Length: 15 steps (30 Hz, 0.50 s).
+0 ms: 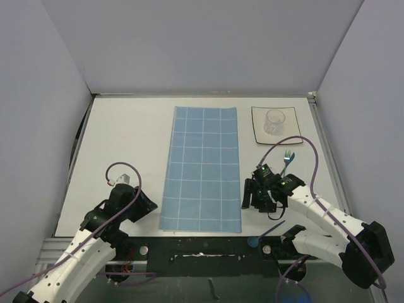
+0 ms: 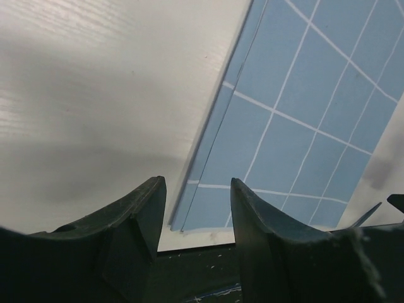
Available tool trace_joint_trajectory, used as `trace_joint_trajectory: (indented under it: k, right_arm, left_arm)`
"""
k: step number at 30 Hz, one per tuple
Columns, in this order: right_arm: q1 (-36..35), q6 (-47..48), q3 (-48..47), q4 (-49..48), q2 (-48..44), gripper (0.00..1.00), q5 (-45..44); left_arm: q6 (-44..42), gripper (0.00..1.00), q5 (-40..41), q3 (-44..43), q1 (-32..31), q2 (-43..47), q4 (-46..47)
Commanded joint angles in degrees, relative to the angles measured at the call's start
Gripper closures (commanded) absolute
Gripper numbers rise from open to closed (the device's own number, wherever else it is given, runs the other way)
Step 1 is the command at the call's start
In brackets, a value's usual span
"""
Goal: Set the dinner table for one person
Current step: Fold the napkin at the center of the board.
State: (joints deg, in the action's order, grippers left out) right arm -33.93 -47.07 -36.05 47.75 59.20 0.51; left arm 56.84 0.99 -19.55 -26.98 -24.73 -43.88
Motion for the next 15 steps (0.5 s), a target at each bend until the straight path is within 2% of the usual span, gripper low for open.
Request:
trace_joint_trajectory:
  k: [1, 9, 15]
  right_arm:
    - [-0.92, -2.76, -1.50, 1.49, -0.80, 0.33, 0.00]
    - [-1.04, -3.32, -2.74, 1.58, 2.37, 0.33, 2.84]
    - [-0.79, 0.43, -10.68, 1.48, 11.58, 0.33, 2.66]
  left_arm:
    - [2.12, 0.56, -0.72, -1.49, -0.57, -3.12, -0.97]
    - [4.29, 0.56, -2.36, -1.69, -2.99, -10.31, 1.30]
    - [8.27, 0.56, -2.08, -1.99, -10.30, -20.96, 5.43]
